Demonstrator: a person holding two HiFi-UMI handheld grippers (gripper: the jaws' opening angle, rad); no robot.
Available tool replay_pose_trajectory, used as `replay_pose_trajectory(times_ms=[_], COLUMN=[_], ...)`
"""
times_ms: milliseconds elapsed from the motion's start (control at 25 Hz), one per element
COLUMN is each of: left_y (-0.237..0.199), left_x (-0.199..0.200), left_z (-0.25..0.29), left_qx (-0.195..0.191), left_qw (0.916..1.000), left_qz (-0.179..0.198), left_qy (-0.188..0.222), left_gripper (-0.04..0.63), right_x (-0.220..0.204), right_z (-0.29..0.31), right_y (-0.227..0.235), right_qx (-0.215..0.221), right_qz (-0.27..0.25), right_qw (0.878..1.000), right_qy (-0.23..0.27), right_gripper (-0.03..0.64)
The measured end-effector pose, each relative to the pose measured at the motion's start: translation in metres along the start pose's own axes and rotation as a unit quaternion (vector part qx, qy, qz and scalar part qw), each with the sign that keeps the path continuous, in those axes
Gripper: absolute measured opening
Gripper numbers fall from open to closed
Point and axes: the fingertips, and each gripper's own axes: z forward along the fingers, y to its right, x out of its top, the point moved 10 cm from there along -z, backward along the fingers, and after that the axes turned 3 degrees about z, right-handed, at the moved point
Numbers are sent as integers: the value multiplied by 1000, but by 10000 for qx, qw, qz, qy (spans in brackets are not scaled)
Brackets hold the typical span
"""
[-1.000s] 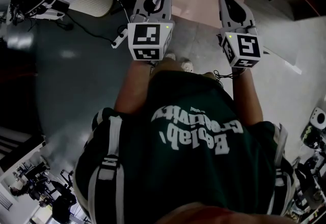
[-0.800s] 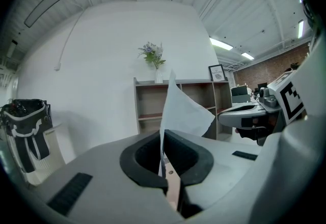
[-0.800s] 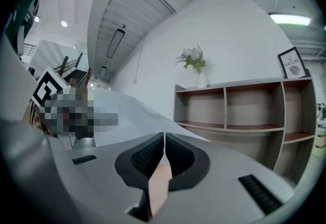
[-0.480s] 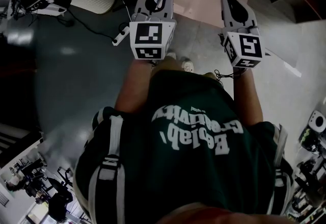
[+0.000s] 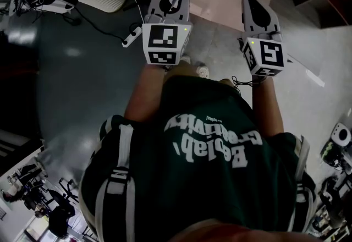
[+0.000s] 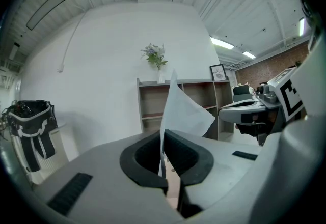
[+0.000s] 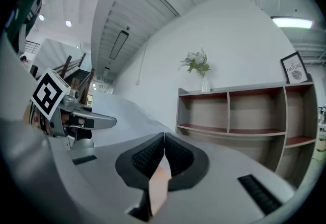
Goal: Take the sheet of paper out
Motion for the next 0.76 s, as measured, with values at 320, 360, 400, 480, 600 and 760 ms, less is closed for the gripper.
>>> replay_pose_trajectory(times_ms=[320, 360, 400, 480, 600, 760], left_y=[-2, -3, -4, -5, -7, -10], left_x=[-2, -3, -3, -3, -4, -4], left_z=[-3, -3, -4, -6, -9, -12], left_qx=[14, 20, 28, 45, 54, 50], left_qw=[10000, 10000, 10000, 10000, 10000, 10000], left_qz=[9, 4, 0, -9, -23, -39], left_qy=[-15, -19, -23, -25, -31, -23], left_gripper=[18, 18, 18, 18, 18, 18], right_x=[-1, -1, -1, 0, 1, 1], right_z=[3, 4, 4, 4, 4, 3], right_y=[-4, -5, -6, -9, -12, -16], right_qx=[76, 92, 109, 137, 162, 176], right_qz=[31, 29, 26, 20, 17, 4], right_qw=[9999, 9999, 9999, 9999, 9998, 9998], right_qy=[81, 79, 77, 80, 91, 29], right_gripper=[34, 34, 34, 34, 34, 34])
